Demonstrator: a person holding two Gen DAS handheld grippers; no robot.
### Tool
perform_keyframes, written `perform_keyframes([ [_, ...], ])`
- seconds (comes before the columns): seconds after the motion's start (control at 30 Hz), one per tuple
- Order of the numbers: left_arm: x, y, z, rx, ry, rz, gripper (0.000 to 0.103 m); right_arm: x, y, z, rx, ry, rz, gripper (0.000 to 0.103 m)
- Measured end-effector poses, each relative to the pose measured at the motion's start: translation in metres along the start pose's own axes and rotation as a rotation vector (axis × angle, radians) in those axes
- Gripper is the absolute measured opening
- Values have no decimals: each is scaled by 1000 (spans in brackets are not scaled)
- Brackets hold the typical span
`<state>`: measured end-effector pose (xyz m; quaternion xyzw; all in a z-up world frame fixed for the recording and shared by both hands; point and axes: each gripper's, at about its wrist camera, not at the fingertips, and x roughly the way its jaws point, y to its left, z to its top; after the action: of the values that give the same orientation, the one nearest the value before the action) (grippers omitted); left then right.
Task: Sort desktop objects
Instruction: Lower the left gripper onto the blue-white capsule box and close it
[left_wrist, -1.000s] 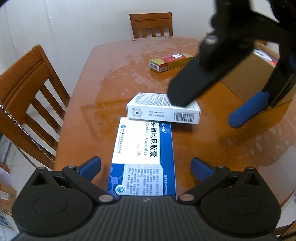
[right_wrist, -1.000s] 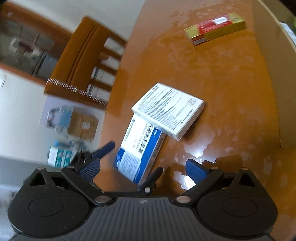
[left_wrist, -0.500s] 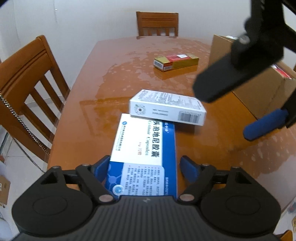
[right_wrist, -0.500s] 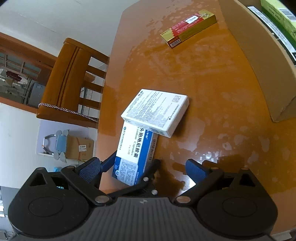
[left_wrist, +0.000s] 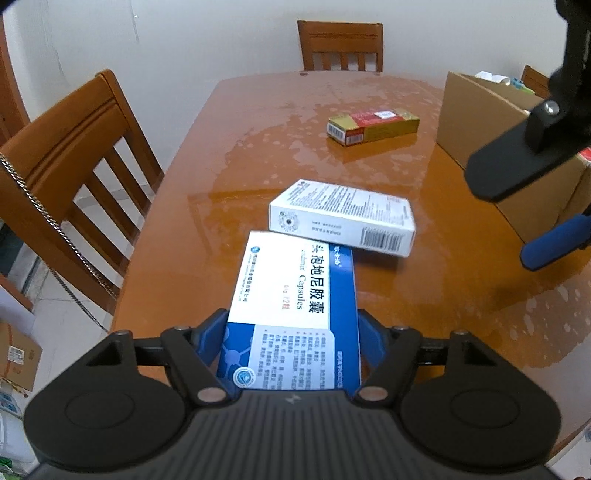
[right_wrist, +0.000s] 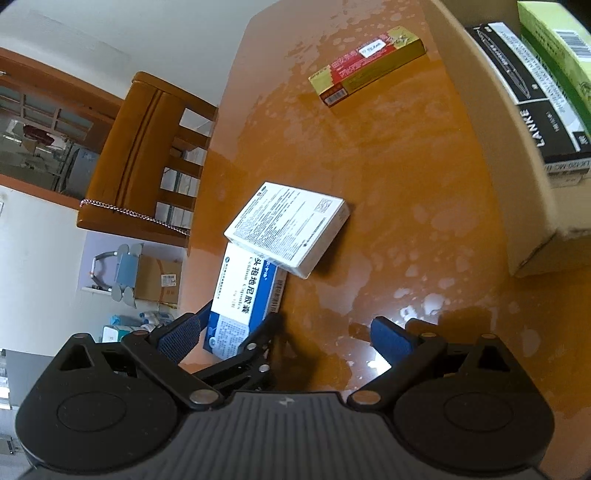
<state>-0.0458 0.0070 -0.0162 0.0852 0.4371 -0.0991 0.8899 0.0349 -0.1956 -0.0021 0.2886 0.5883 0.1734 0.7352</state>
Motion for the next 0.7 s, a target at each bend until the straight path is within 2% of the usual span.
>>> perform_keyframes([
  [0.23,-14,-8,11,-30,-19,4,72,-10,-3,2,-27,5,23,101],
  [0.5,0,-23,8,-52,51,10,71,-11,7,1,-69,18,35,101],
  [0.7,7,-28,8,-56,73,14,71,-17,7,3,-76,16,43,101],
])
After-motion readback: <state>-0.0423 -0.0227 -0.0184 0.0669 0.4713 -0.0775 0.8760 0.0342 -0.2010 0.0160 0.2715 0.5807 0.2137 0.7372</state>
